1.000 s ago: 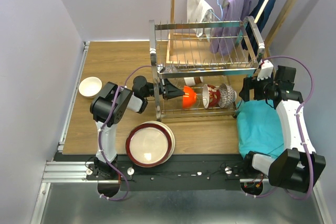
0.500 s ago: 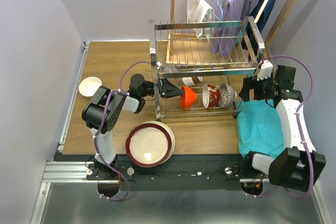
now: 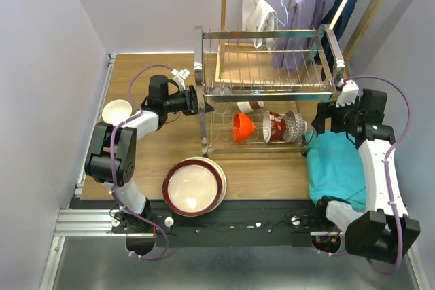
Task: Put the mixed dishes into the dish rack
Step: Insert the bowl into the dish rack, then move the dish rack
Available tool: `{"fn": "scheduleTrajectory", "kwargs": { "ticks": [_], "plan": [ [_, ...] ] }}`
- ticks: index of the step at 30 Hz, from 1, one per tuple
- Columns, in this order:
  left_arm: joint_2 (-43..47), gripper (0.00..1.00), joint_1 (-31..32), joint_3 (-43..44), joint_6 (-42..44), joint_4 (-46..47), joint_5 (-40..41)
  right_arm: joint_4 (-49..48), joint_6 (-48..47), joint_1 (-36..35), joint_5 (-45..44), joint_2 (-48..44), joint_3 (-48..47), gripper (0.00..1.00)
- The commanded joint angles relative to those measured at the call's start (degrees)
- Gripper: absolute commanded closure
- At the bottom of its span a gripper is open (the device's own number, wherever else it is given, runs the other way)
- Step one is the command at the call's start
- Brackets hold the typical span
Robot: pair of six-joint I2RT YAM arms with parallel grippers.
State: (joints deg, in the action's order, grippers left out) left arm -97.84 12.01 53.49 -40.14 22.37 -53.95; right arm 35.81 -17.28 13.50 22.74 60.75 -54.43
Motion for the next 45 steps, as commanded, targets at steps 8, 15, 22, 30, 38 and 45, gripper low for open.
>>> {"fn": "scheduleTrajectory", "kwargs": {
  "ticks": [8, 15, 22, 30, 38, 45],
  "plan": [
    [11.17, 0.52, -7.88, 4.69, 21.86, -33.88, 6.13, 14.1, -7.59, 0.3, -6.64, -18.37, -4.11, 0.0],
    [12.32, 0.52, -7.97, 6.09, 24.84, -36.94, 7.37, 11.22, -13.4, 0.3, -5.61, -22.52, 1.52, 0.08],
    [14.34, 0.52, -9.37, 7.59, 27.66, -41.44, 8.08, 6.73, -12.95, 0.3, -0.51, -18.57, 2.4, 0.52],
    [16.98, 0.52, -10.43, 6.1, 27.31, -41.18, 8.51, -1.96, -11.38, 0.3, 3.54, -14.79, 3.63, 0.7],
    [18.21, 0.52, -11.57, 6.27, 27.48, -41.97, 9.04, -13.12, -4.27, 0.3, 4.33, -6.89, 3.81, 0.78],
    [18.92, 0.52, -11.57, 5.74, 27.66, -42.23, 9.31, -20.43, 2.95, 0.3, 3.89, -0.99, 1.61, 0.67]
  ]
}}
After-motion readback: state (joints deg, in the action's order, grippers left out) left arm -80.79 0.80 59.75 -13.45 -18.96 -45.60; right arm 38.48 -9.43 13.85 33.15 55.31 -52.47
